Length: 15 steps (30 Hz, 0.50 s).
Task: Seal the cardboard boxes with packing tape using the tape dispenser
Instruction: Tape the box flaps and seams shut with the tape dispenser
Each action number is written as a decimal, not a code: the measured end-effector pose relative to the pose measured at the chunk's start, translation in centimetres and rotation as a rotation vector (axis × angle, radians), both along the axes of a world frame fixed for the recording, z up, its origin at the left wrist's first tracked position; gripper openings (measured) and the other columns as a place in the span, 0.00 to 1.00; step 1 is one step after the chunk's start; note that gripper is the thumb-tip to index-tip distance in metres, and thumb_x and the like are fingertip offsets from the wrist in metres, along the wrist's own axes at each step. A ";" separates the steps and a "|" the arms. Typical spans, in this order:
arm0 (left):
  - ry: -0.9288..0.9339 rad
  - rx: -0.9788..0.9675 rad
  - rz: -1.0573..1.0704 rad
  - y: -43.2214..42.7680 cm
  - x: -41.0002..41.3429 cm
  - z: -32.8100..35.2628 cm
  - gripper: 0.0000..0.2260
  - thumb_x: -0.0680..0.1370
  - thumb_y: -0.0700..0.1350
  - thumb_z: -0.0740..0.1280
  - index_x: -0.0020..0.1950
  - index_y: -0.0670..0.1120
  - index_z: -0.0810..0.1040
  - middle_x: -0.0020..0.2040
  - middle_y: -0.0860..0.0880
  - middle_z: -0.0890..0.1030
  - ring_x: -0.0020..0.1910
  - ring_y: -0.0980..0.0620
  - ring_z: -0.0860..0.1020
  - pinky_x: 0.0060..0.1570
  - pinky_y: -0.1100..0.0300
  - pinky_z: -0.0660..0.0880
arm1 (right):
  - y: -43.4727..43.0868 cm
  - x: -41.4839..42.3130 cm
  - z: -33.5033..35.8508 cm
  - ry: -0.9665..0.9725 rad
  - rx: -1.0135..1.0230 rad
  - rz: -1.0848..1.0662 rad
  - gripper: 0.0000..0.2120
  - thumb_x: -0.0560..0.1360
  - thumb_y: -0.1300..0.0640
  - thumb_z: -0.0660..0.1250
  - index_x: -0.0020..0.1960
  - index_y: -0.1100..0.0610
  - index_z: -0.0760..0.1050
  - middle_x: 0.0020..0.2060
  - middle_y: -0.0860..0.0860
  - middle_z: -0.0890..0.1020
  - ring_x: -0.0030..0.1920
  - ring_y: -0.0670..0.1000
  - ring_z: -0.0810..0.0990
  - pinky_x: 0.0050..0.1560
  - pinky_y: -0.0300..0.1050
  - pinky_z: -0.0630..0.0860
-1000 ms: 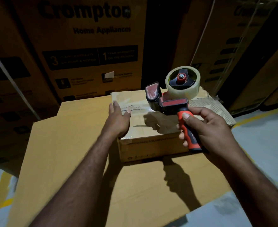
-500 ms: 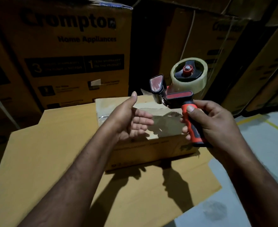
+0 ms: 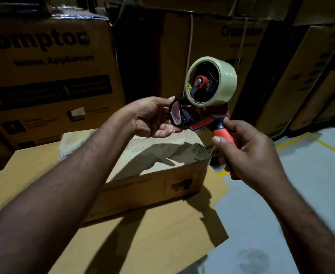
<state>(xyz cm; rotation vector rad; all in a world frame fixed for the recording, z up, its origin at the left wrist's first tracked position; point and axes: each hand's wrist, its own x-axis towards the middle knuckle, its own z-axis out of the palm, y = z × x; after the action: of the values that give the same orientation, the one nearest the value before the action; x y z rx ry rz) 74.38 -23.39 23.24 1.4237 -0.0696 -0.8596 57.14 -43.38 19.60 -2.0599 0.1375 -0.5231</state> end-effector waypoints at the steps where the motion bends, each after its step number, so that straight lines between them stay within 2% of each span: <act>1: 0.009 0.005 0.009 -0.9 0.4 0.0 0.19 0.82 0.58 0.64 0.56 0.41 0.78 0.44 0.41 0.85 0.39 0.48 0.86 0.35 0.60 0.81 | -1.0 0.3 -0.1 -0.016 0.011 0.001 0.22 0.77 0.50 0.71 0.70 0.44 0.73 0.45 0.53 0.83 0.30 0.51 0.82 0.25 0.51 0.79; 4: 0.051 -0.009 0.053 -3.5 1.0 -0.5 0.20 0.82 0.57 0.65 0.53 0.39 0.79 0.39 0.43 0.84 0.34 0.50 0.85 0.32 0.61 0.80 | -3.5 0.9 -0.5 -0.056 0.051 0.007 0.22 0.76 0.50 0.72 0.69 0.45 0.74 0.53 0.53 0.82 0.37 0.52 0.84 0.33 0.57 0.83; 6: 0.067 0.005 0.051 -4.8 1.3 -0.9 0.15 0.82 0.52 0.65 0.51 0.39 0.79 0.37 0.43 0.84 0.32 0.51 0.85 0.30 0.62 0.80 | -4.6 1.2 -0.9 -0.062 0.064 0.013 0.23 0.75 0.47 0.72 0.69 0.44 0.74 0.54 0.53 0.82 0.40 0.53 0.85 0.37 0.58 0.83; 9: 0.018 0.109 0.019 -6.1 2.1 -1.0 0.11 0.85 0.42 0.60 0.53 0.38 0.79 0.36 0.43 0.84 0.29 0.53 0.83 0.28 0.63 0.79 | -5.8 1.5 -1.2 -0.052 0.042 0.025 0.25 0.72 0.38 0.71 0.67 0.40 0.72 0.56 0.53 0.82 0.49 0.55 0.84 0.42 0.56 0.83; 11: -0.071 0.212 -0.033 -6.6 3.0 -0.6 0.11 0.85 0.39 0.58 0.57 0.35 0.78 0.37 0.42 0.83 0.29 0.53 0.81 0.29 0.63 0.79 | -6.2 1.8 -1.3 -0.038 0.012 0.031 0.24 0.74 0.42 0.72 0.69 0.42 0.72 0.55 0.55 0.83 0.48 0.55 0.83 0.41 0.51 0.81; 13: -0.161 0.316 -0.080 -7.0 4.0 0.1 0.12 0.85 0.39 0.60 0.61 0.33 0.78 0.41 0.41 0.84 0.34 0.51 0.82 0.34 0.61 0.80 | -6.3 2.1 -1.4 -0.039 -0.022 0.009 0.25 0.75 0.45 0.71 0.71 0.44 0.72 0.52 0.55 0.83 0.46 0.55 0.83 0.40 0.45 0.77; 15: -0.243 0.400 -0.119 -7.3 5.1 0.7 0.11 0.84 0.39 0.62 0.62 0.34 0.78 0.47 0.40 0.85 0.40 0.50 0.84 0.39 0.58 0.81 | -6.1 2.4 -1.5 -0.051 -0.053 -0.014 0.26 0.75 0.46 0.71 0.72 0.46 0.72 0.49 0.54 0.84 0.42 0.54 0.83 0.38 0.44 0.77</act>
<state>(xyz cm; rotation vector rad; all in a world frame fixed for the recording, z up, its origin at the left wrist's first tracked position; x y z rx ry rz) 79.48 -30.70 23.92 1.9129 -0.1755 -0.8226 59.57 -49.44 18.12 -2.0961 0.1088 -0.5935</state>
